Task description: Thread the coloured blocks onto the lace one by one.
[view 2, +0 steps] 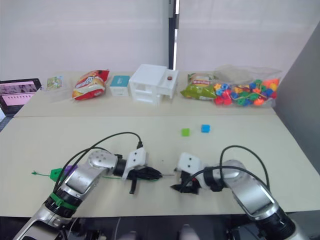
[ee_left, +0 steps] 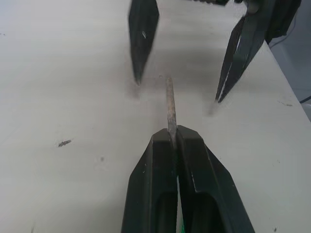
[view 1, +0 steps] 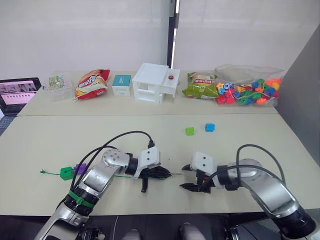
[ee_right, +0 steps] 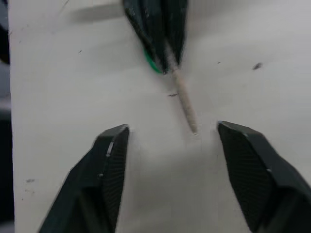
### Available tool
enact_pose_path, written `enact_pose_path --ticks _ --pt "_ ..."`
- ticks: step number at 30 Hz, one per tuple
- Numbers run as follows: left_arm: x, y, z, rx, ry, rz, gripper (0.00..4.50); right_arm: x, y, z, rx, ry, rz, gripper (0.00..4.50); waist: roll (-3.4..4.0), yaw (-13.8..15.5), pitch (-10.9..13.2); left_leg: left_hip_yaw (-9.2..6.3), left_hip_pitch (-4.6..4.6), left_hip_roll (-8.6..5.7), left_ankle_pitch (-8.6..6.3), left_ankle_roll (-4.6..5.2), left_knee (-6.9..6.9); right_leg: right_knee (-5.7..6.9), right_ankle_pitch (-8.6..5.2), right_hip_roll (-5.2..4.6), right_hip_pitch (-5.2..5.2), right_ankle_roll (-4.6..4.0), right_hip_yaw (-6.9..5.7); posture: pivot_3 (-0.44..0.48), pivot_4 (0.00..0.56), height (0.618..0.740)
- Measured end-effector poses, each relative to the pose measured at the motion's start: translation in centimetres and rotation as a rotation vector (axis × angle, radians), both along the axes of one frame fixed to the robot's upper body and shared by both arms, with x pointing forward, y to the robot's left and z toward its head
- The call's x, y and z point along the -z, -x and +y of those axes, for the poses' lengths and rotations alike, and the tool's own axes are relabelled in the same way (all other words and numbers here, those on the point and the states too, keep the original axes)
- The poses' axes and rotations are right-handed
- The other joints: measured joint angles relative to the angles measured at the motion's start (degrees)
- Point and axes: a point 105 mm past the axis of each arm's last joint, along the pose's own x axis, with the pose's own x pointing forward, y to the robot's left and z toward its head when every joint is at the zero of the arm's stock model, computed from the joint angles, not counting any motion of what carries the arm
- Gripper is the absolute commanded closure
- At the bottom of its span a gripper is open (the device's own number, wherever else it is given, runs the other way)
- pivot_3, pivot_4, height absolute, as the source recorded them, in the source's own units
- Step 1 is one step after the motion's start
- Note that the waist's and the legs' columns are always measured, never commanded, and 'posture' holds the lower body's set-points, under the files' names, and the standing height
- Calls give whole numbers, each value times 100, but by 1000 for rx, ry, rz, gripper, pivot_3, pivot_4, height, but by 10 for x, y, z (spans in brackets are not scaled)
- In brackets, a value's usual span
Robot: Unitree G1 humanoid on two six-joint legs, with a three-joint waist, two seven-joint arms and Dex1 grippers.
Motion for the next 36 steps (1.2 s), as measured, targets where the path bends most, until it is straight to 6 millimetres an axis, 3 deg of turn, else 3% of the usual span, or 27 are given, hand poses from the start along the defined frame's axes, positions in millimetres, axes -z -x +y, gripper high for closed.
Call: enact_pose_path --ticks 5,9,13,14,22,30,36 --pt "-1 -4 18 -53 -16 -1 4500 -8 -17 -38 434 -173 -69 21 2 19 -1 3 4 -1 0 0 -3 2 0 0 -1 0 2 0 150 740" --pt "-2 -2 18 -52 -2 6 4500 6 -27 -46 802 -302 -126 21 7 -29 -4 5 5 1 2 -5 -8 12 0 1 -11 0 7 0 150 740" --pt "-4 -1 18 -49 5 6 4500 6 -37 -47 972 -327 -195 21 10 -45 -4 8 9 -1 5 -9 -7 12 0 -1 -8 0 10 0 150 740" --pt "-3 -1 18 -54 5 10 4500 4 -50 -46 1026 -343 -229 21 10 -63 -4 10 17 0 5 -9 -9 13 0 0 -6 -1 11 0 150 740" --pt "-5 0 18 -63 10 7 4500 4 -104 -42 1035 -348 -294 21 11 -70 -3 13 21 0 5 -9 -15 19 1 0 -6 -3 13 0 150 740" --pt "-6 1 18 -79 12 -1 4500 5 -155 -67 1126 -299 -318 21 11 -111 -3 14 22 0 5 -9 -20 19 2 0 -6 -4 15 0 150 740" --pt "-4 1 19 -92 12 3 4500 10 -171 -63 1092 -306 -315 1865 11 -212 -3 14 22 1 5 -9 -23 20 2 0 -7 -5 17 0 150 740"
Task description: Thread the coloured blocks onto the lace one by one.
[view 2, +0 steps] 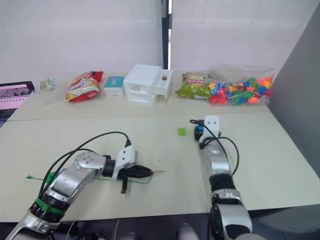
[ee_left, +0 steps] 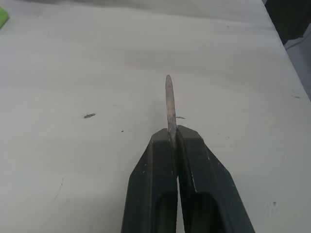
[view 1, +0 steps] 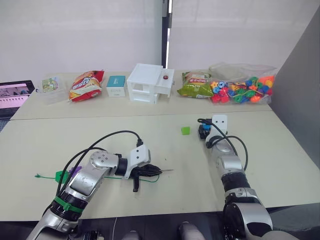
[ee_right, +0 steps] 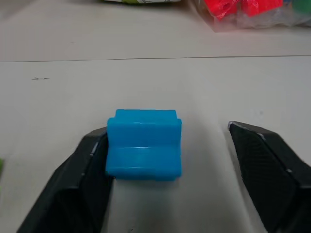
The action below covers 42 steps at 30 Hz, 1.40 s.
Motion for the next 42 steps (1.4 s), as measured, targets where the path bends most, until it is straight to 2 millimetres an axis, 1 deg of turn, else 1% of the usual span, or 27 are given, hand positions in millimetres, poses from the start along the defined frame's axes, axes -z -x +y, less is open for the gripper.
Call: enact_pose_path --ticks 4,7,11,13,16,17,20,22,24,27,30,36,38,39,42 --pt "0 0 0 -1 0 0 4500 -3 -1 5 -27 -25 -30 3270 0 -1 0 -1 0 0 0 0 0 1 0 0 -1 0 0 0 150 740" --pt "0 0 0 -2 -1 0 4500 -8 0 11 -50 -48 -64 3310 1 0 0 -1 0 1 0 0 0 5 0 0 -1 0 0 0 150 740" --pt "1 0 0 -3 -2 1 4500 -17 12 9 -45 -45 -114 3310 1 24 0 -2 -5 0 0 0 1 10 0 -2 -2 0 0 0 150 740" --pt "2 2 1 -4 -5 4 4500 -22 32 9 -34 -47 -139 3310 4 43 -2 -10 -11 1 -1 1 0 15 0 -1 -5 0 -7 0 150 740" --pt "2 2 2 -6 -5 5 4500 -23 68 19 -47 -42 -113 3310 6 42 -3 -12 -27 0 -1 1 2 18 0 -1 -15 0 -7 0 150 740" --pt "2 2 3 -6 -4 4 4500 -24 87 25 -62 -39 -96 3310 9 51 -4 -14 -30 0 -1 1 1 17 0 -1 -19 1 -9 0 150 740" --pt "3 1 4 -10 -4 8 4500 -28 136 53 -152 -26 -24 3310 10 38 -4 -14 -26 0 -1 2 6 5 -1 0 -18 1 -8 0 150 740" --pt "3 1 3 -7 -2 10 4500 -26 158 70 -219 -12 37 3310 9 40 -4 -14 -16 -1 -1 1 7 -2 -2 0 -6 2 -8 0 150 740" --pt "4 1 3 -4 -1 10 4500 -17 172 77 -253 -14 118 3310 8 53 -4 -14 -4 0 -1 2 7 -8 -3 2 7 2 -10 0 150 740" --pt "4 1 3 4 0 10 4500 7 185 82 -273 -26 262 3310 8 65 -4 -12 -4 0 -1 1 6 -23 -4 3 11 2 -9 0 150 740" --pt "4 2 4 7 -2 13 4500 17 188 84 -279 -36 328 3310 8 71 -4 -13 -3 1 -1 1 4 -21 -4 3 10 2 -10 0 150 740" --pt "5 2 6 8 -9 14 4500 19 186 88 -300 -43 349 3310 -7 40 -14 -14 10 5 -1 1 -1 -20 -4 7 15 2 -11 0 150 740" --pt "5 2 6 7 -11 14 4500 18 185 88 -303 -41 345 2255 -7 36 -14 -13 11 5 -1 1 -2 -20 -4 7 15 2 -11 0 150 740" --pt "5 2 7 7 -11 13 4500 20 184 87 -304 -37 353 1917 -7 38 -14 -13 9 5 -1 1 -1 -20 -4 6 15 2 -10 0 150 740" --pt "4 1 8 3 -15 11 4500 18 182 86 -310 -34 338 951 -6 42 -13 -13 6 4 -1 1 -1 -19 -4 5 12 2 -10 0 150 740"
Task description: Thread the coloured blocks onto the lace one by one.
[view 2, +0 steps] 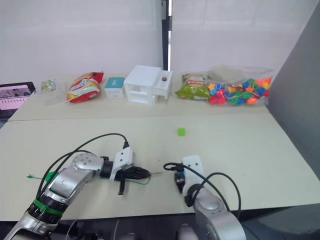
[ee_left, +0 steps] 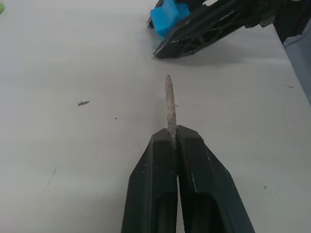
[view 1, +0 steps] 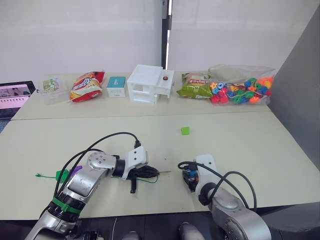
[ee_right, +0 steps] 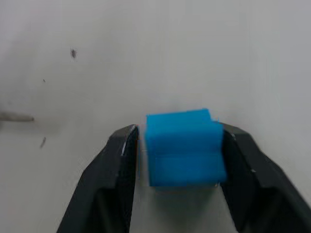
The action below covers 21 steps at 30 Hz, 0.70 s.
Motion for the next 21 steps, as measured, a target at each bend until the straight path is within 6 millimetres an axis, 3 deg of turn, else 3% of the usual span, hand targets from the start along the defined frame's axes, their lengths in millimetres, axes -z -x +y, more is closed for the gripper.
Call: enact_pose_path --ticks 3,6,12,16,21 --pt "0 0 1 -3 -2 -1 4500 -19 -3 -2 -60 19 -71 50 0 7 0 1 -6 -2 0 0 2 -3 0 -3 -1 0 0 0 150 740" --pt "0 -1 1 -3 -2 -1 4500 -39 -1 -3 -152 46 -138 50 0 23 0 -3 -6 -2 0 0 0 -4 0 -2 0 0 -4 0 150 740" --pt "-1 -2 0 -5 1 -5 4500 -68 8 -15 -611 181 -131 50 -1 92 3 -1 -7 -3 -2 4 2 -20 0 -2 11 0 -6 0 150 740" --pt "-2 -2 -1 -3 5 -5 4500 -66 13 -28 -932 198 -12 50 -3 109 5 10 -10 1 -4 8 2 -57 0 0 20 1 -5 0 150 740" --pt "-10 5 -8 23 13 -8 4500 -56 -9 -36 -1194 311 -36 50 -7 119 7 14 -11 3 -4 8 7 -56 0 -2 20 1 -5 0 150 740"
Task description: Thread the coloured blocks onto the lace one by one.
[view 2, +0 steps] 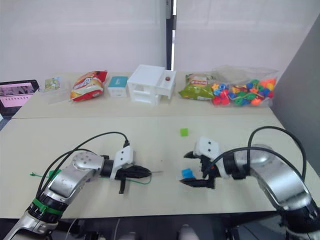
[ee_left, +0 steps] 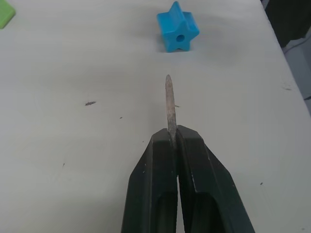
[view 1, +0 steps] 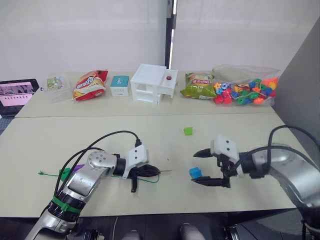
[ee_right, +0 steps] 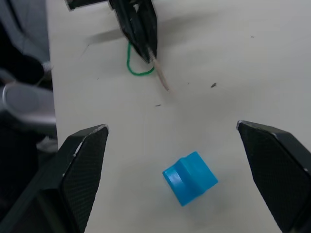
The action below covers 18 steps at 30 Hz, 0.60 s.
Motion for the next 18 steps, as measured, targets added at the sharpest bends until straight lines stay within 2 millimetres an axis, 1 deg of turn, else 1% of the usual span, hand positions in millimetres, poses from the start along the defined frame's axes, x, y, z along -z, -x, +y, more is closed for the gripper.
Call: enact_pose_path --ticks 3,6,11,15,16,18 --pt "-5 6 -3 15 -1 0 4500 22 -13 -12 -101 105 -36 50 0 11 0 2 -9 -2 0 0 2 3 1 -4 -9 1 1 0 150 740" --pt "-5 10 -4 12 -2 12 4500 33 -20 -16 -185 157 -61 50 0 12 1 1 -18 -1 0 -1 4 7 2 -4 -20 0 1 0 150 740" --pt "-5 10 -3 2 -4 12 4500 38 -30 -15 -226 163 -85 50 1 14 1 -1 -18 -1 1 -1 4 8 3 -4 -20 0 1 0 150 740" --pt "-5 9 -3 -3 -4 10 4500 40 -31 -12 -249 151 -86 50 1 15 1 -2 -18 -1 1 -2 5 10 3 -5 -19 0 1 0 150 740" --pt "-5 9 -3 -5 -3 10 4500 40 -31 -11 -250 148 -85 559 1 15 1 -2 -18 -2 1 -2 5 9 3 -5 -19 0 1 0 150 740" --pt "-5 9 -3 -7 -3 9 4500 42 -32 -11 -249 154 -86 1203 1 16 1 -2 -18 -2 1 -2 5 9 3 -5 -19 0 1 0 150 740"
